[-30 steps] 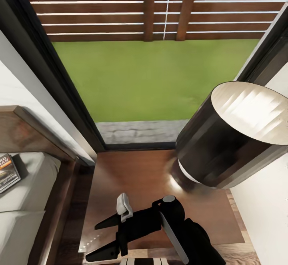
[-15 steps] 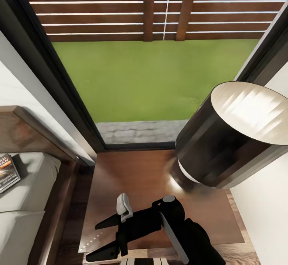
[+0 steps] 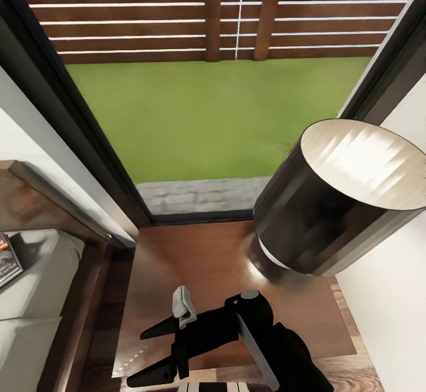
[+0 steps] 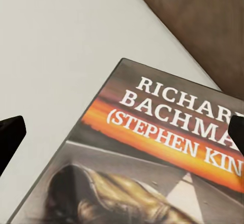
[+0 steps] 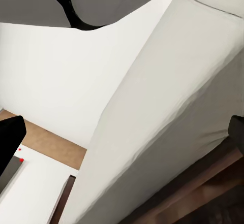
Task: In the bedroom, move the book from the bed onto either nightstand, and place the two sandals side by side next to the bed.
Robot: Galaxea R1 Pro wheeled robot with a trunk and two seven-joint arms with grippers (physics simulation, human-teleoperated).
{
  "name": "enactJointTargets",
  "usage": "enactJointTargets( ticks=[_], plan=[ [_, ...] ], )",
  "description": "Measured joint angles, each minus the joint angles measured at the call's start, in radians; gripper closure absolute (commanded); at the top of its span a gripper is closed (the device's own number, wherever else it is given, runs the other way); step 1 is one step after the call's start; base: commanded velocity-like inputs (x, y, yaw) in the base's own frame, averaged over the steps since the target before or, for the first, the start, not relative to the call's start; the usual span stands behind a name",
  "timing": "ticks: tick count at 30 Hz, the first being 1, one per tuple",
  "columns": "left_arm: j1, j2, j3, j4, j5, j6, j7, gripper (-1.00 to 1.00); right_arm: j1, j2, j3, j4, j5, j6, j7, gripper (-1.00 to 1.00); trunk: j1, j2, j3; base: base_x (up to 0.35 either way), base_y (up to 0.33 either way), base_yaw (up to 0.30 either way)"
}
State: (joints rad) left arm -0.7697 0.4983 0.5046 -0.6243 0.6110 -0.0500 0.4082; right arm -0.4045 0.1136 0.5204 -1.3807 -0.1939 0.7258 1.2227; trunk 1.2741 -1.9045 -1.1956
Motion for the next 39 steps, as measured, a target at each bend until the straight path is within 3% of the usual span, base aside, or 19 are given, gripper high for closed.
enactJointTargets(
  ticks=[23,26,35,39],
  plan=[
    [0.0,0.0,0.0,0.0,0.0,0.0,0.0,-1.0,0.0,0.0,0.0,0.0,0.0,0.0,0.0,-1.0,0.0,0.0,0.001,0.0,0.0,-0.014],
    [0.0,0.0,-0.001,0.0,0.0,0.0,0.0,-1.0,0.0,0.0,0.0,0.0,0.0,0.0,0.0,-1.0,0.011,-0.021,-0.009,0.0,0.0,0.0],
    [0.0,0.0,0.0,0.0,0.0,0.0,0.0,-1.0,0.0,0.0,0.0,0.0,0.0,0.0,0.0,-1.0,0.012,-0.021,-0.009,0.0,0.0,0.0],
    [0.0,0.0,0.0,0.0,0.0,0.0,0.0,-1.0,0.0,0.0,0.0,0.0,0.0,0.0,0.0,-1.0,0.027,-0.049,-0.021,0.0,0.0,0.0]
  ],
)
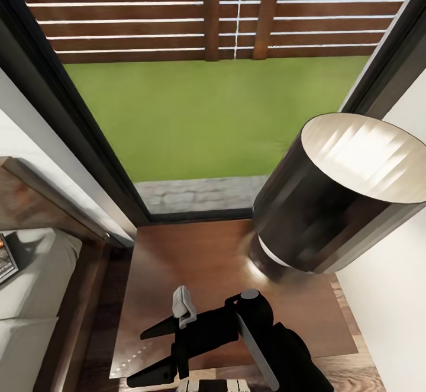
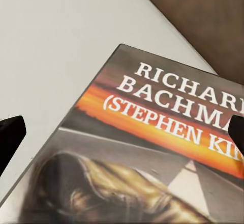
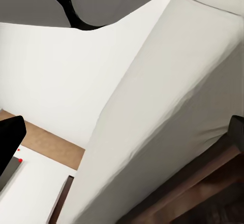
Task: In the bedroom, move the book from the bed onto either nightstand, and place the two sandals side by side next to the bed.
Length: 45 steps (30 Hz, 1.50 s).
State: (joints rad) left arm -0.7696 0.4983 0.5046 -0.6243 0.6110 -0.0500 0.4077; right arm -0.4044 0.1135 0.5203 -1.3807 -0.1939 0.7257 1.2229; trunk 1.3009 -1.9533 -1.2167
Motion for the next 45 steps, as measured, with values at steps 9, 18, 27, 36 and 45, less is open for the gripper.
enactJointTargets(
  ticks=[9,18,27,36,45],
  plan=[
    [0.0,-0.001,-0.001,0.0,0.0,0.0,0.0,-1.0,0.0,0.0,0.0,0.0,0.0,0.0,0.0,-1.0,0.015,-0.028,-0.013,0.0,0.0,0.0],
    [0.0,-0.001,0.0,0.0,0.0,-0.001,0.0,-1.0,0.0,0.0,0.0,0.0,0.0,0.0,0.0,-1.0,0.023,-0.042,-0.019,0.0,0.0,0.0],
    [0.0,-0.002,0.0,0.001,0.0,-0.001,0.0,-1.0,0.0,0.0,0.0,0.0,0.0,0.0,0.0,-1.0,0.023,-0.042,-0.019,0.0,0.0,0.0],
    [0.0,-0.002,0.0,0.0,0.0,-0.001,0.0,-1.0,0.0,0.0,0.001,0.0,0.001,0.0,0.0,-1.0,0.023,-0.042,-0.019,0.0,0.0,-0.01],
    [0.0,-0.002,0.0,0.0,0.0,-0.001,0.0,-1.0,0.0,0.0,0.001,0.0,0.001,0.0,0.0,-1.0,0.023,-0.042,-0.014,0.0,0.0,-0.135]
  ],
)
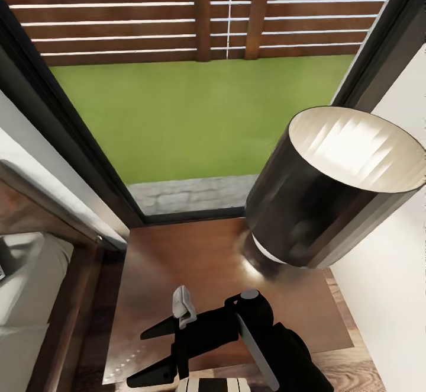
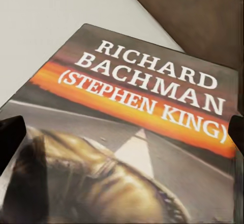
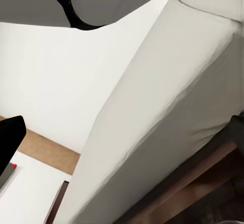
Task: In the bedroom, move the book from the bed onto either nightstand, and place the two sandals side by side next to the bed.
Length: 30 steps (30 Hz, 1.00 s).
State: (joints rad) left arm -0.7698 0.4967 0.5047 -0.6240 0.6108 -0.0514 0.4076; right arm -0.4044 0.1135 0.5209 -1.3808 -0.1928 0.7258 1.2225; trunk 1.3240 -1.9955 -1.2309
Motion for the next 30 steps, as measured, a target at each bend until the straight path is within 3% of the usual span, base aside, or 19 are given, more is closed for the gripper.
enactJointTargets(
  ticks=[30],
  plan=[
    [0.0,0.0,0.0,0.001,0.0,0.0,0.0,-1.0,0.0,0.0,0.0,0.0,-0.001,0.0,0.0,-1.0,0.0,0.0,0.001,0.0,0.0,-0.006]
  ],
)
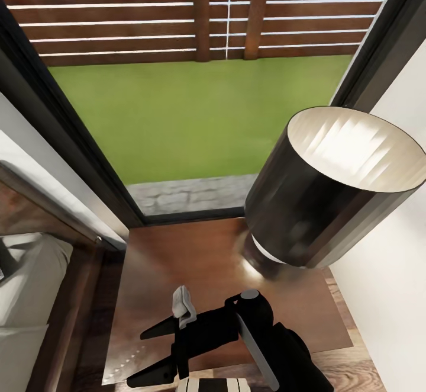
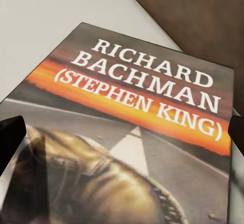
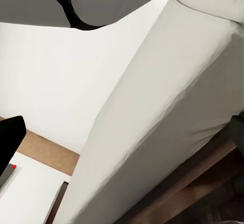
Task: In the bedroom, move the book from the bed onto either nightstand, and place the two sandals side by side next to the bed.
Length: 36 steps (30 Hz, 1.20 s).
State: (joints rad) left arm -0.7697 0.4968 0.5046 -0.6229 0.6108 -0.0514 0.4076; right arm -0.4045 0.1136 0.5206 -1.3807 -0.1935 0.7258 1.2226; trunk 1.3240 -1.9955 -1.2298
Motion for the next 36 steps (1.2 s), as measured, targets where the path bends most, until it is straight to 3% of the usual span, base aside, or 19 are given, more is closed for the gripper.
enactJointTargets(
  ticks=[7,11,25,33,36],
  plan=[
    [0.0,0.0,0.0,0.0,0.0,0.0,0.0,-1.0,0.0,0.0,0.0,0.0,0.001,0.0,0.0,-1.0,0.0,0.0,0.0,0.0,0.0,0.0],
    [0.0,0.0,0.0,0.0,0.0,0.0,0.0,-1.0,0.0,0.0,0.0,0.0,0.0,0.0,0.0,-1.0,-0.015,0.028,0.012,0.0,0.0,0.0],
    [0.0,0.0,0.0,0.0,-0.001,0.0,0.0,-1.0,0.0,0.0,0.0,0.0,0.0,0.0,-0.001,-1.0,-0.015,0.028,0.013,0.0,0.0,0.0],
    [0.0,0.0,-0.001,0.0,-0.001,0.0,0.0,-1.0,0.0,0.0,0.0,0.0,0.001,0.0,-0.001,-1.0,-0.046,0.084,0.037,0.0,0.0,0.0],
    [0.0,0.0,-0.001,0.0,0.0,0.0,0.0,-1.0,0.0,0.0,0.001,0.0,0.001,0.0,-0.001,-1.0,-0.046,0.084,0.038,0.0,0.0,0.0]
  ],
)
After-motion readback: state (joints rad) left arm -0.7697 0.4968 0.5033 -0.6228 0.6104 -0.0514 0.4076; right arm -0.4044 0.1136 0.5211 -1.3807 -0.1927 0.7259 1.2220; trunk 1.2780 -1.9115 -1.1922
